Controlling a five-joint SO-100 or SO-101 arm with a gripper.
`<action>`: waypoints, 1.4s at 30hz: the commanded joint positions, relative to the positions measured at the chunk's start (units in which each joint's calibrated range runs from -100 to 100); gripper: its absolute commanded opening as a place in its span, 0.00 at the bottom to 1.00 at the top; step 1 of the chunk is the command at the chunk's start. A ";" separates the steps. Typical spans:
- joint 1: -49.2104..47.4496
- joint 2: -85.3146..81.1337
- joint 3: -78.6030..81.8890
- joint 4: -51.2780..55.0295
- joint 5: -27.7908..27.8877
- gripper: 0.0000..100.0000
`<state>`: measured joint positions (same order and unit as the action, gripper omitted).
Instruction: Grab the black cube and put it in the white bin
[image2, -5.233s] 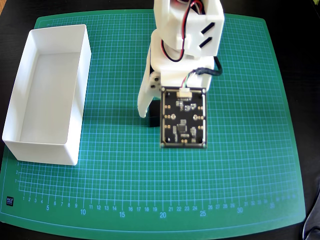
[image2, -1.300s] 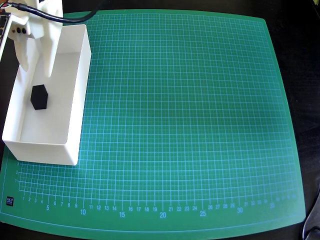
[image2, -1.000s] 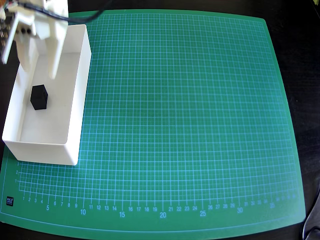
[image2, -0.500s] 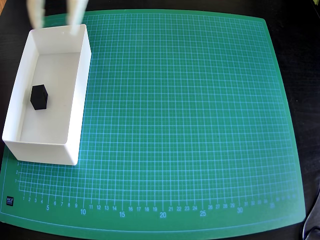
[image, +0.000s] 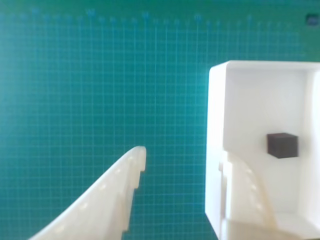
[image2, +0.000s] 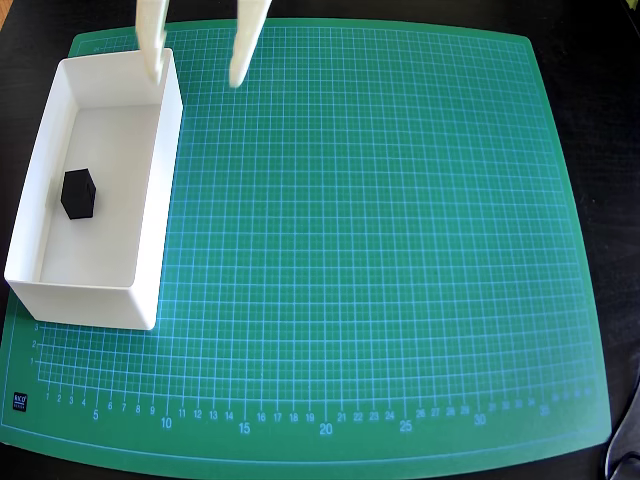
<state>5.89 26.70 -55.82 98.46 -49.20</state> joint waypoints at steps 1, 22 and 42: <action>0.56 -7.18 -1.24 0.17 -0.16 0.20; -1.20 -46.73 65.97 -22.98 -0.53 0.20; -5.05 -77.00 133.99 -75.01 -0.69 0.20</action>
<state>1.09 -47.28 74.74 27.22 -49.99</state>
